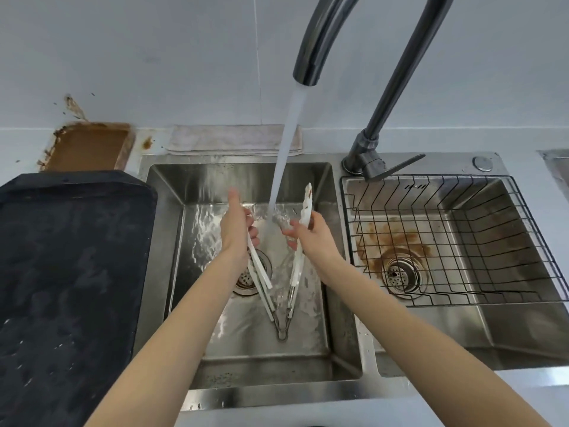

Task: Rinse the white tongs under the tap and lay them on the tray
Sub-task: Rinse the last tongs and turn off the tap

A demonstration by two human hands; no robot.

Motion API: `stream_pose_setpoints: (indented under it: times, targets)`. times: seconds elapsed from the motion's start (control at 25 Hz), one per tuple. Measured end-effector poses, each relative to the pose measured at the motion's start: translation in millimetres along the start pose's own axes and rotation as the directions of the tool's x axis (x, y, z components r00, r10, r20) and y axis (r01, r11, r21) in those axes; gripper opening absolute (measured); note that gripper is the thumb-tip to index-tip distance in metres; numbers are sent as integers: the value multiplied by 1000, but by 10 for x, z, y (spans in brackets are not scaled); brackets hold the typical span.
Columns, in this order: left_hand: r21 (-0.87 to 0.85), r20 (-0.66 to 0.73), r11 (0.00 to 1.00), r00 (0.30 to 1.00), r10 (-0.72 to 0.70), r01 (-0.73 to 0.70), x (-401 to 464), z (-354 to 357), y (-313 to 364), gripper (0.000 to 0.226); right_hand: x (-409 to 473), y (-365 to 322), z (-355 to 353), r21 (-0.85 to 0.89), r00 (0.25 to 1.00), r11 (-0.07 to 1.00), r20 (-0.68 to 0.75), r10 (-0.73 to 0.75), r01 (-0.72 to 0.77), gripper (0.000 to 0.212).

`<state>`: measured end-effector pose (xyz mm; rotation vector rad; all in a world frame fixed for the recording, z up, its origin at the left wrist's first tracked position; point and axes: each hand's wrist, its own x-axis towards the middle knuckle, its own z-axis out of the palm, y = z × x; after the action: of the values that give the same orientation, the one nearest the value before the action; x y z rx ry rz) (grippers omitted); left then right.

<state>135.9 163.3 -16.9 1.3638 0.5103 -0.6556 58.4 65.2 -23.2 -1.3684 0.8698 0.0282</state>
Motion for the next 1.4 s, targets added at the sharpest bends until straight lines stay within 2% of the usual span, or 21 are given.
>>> stream_pose_setpoints:
  times: [0.16, 0.32, 0.44, 0.6, 0.84, 0.96, 1.08, 1.28, 1.4]
  targets:
    - [20, -20, 995, 995, 100, -99, -48, -96, 103, 48, 130, -81, 211, 210, 980, 959, 93, 174, -190, 37]
    - [10, 31, 984, 983, 179, -180, -77, -122, 179, 35, 164, -94, 282, 319, 947, 898, 209, 246, -303, 37]
    - [16, 34, 975, 974, 223, -223, -77, -115, 212, 35, 190, -98, 328, 297, 935, 894, 222, 278, -336, 37]
    - [80, 41, 967, 970, 238, -241, -75, -121, 213, 40, 280, -114, 338, 420, 936, 837, 188, 296, -349, 40]
    - [78, -5, 966, 969, 247, -246, -44, -126, 264, 37, 313, -137, 507, 369, 892, 826, 327, 313, -426, 34]
    - [63, -11, 968, 969, 245, -244, -33, -159, 271, 36, 359, -126, 559, 410, 895, 804, 314, 319, -430, 34]
    - [27, -11, 975, 975, 222, -221, -28, -183, 249, 37, 407, -80, 547, 434, 887, 776, 285, 364, -458, 48]
    - [42, 37, 972, 973, 229, -230, -89, -76, 137, 35, 417, 18, 570, 454, 864, 737, 298, 405, -501, 60]
    - [26, 22, 974, 974, 225, -225, -77, -119, 146, 38, 390, 23, 488, 539, 870, 687, 362, 335, -488, 46]
